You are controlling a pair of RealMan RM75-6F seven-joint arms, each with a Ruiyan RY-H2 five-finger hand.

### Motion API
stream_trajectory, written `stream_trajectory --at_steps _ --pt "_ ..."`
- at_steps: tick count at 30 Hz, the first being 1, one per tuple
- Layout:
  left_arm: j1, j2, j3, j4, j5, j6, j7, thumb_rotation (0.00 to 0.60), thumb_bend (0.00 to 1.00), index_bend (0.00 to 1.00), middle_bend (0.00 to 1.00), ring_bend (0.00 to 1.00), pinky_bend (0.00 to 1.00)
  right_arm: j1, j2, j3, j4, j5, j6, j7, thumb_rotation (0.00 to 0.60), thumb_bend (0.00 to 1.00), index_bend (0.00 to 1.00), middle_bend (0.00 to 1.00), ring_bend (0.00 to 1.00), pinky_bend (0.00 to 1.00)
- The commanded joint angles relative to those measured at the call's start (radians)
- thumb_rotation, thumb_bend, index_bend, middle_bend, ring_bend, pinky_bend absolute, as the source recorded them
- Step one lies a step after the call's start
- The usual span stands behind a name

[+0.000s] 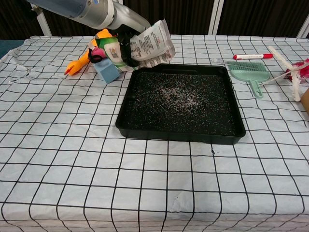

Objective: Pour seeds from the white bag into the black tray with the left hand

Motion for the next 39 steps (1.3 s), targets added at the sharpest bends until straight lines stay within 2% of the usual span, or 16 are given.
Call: stream_trajectory --at_steps 1,11,26,39 --pt "-0.022 0.002 0.015 -0.007 -0.036 -0.002 0.020 0.600 0.71 0.58 0.59 0.44 0.53 0.000 -0.001 0.001 0.001 0.000 0.000 0.000 0.600 0.19 0.25 0.04 0.15 0.31" --pt "-0.081 -0.008 0.061 -0.007 -0.132 0.006 0.076 0.600 0.71 0.58 0.59 0.44 0.53 0.000 0.000 0.002 0.001 0.003 0.000 0.000 0.600 0.19 0.25 0.04 0.15 0.31" --pt "-0.137 -0.050 0.101 0.018 -0.250 0.035 0.176 0.600 0.72 0.59 0.60 0.44 0.53 0.000 0.000 0.004 0.004 0.008 -0.005 0.004 0.600 0.19 0.25 0.04 0.15 0.31" --pt "-0.119 -0.053 0.070 0.025 -0.243 0.039 0.183 0.600 0.72 0.59 0.60 0.44 0.53 0.000 0.000 0.004 0.005 0.008 -0.005 0.004 0.600 0.19 0.25 0.04 0.15 0.31"
